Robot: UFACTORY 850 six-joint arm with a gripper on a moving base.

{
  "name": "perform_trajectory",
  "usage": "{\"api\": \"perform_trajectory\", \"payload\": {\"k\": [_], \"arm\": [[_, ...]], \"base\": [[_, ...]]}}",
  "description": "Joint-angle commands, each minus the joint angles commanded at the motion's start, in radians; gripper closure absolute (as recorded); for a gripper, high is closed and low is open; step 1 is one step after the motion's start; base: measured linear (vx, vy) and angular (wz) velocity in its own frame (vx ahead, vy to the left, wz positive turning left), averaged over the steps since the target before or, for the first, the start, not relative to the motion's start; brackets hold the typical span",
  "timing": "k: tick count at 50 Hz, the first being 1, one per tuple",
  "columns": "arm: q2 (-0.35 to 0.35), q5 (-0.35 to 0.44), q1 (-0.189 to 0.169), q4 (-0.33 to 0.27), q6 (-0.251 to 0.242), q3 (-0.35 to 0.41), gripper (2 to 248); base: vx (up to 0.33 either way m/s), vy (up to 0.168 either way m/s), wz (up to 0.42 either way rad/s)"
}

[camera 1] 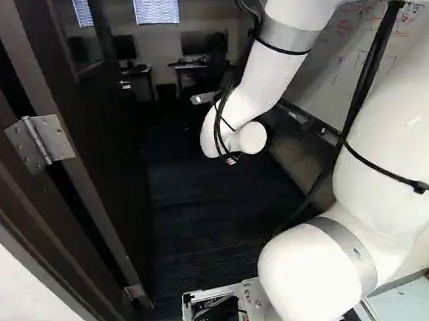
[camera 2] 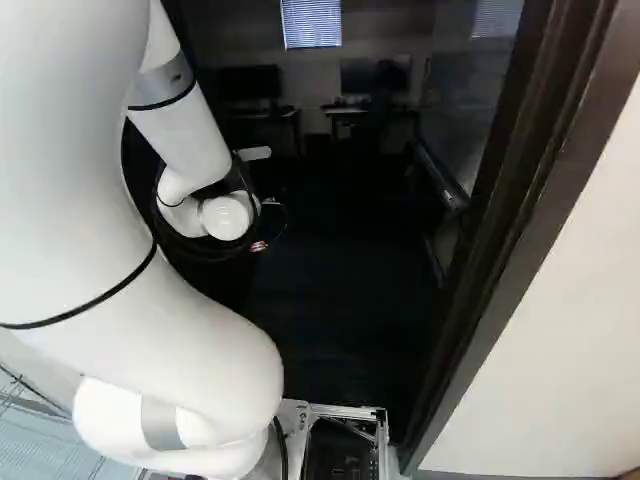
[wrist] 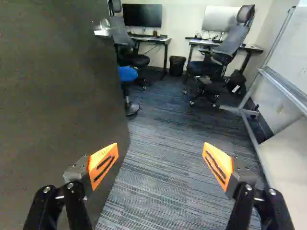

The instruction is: Open the door and move inside

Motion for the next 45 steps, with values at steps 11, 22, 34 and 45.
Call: {"api": "perform_trajectory", "payload": {"k": [11, 22, 34, 45], "arm": [[0.000, 0.000, 0.000, 0.000, 0.000, 0.000, 3], [0.000, 0.000, 0.000, 0.000, 0.000, 0.000, 3], [0.000, 0.000, 0.000, 0.000, 0.000, 0.000, 3], [0.000, 0.000, 0.000, 0.000, 0.000, 0.000, 3]], "base": [[0.142, 0.004, -0.010], [0.144, 0.004, -0.011], [0.144, 0.004, -0.011], [0.149, 0.003, -0.010]]}}
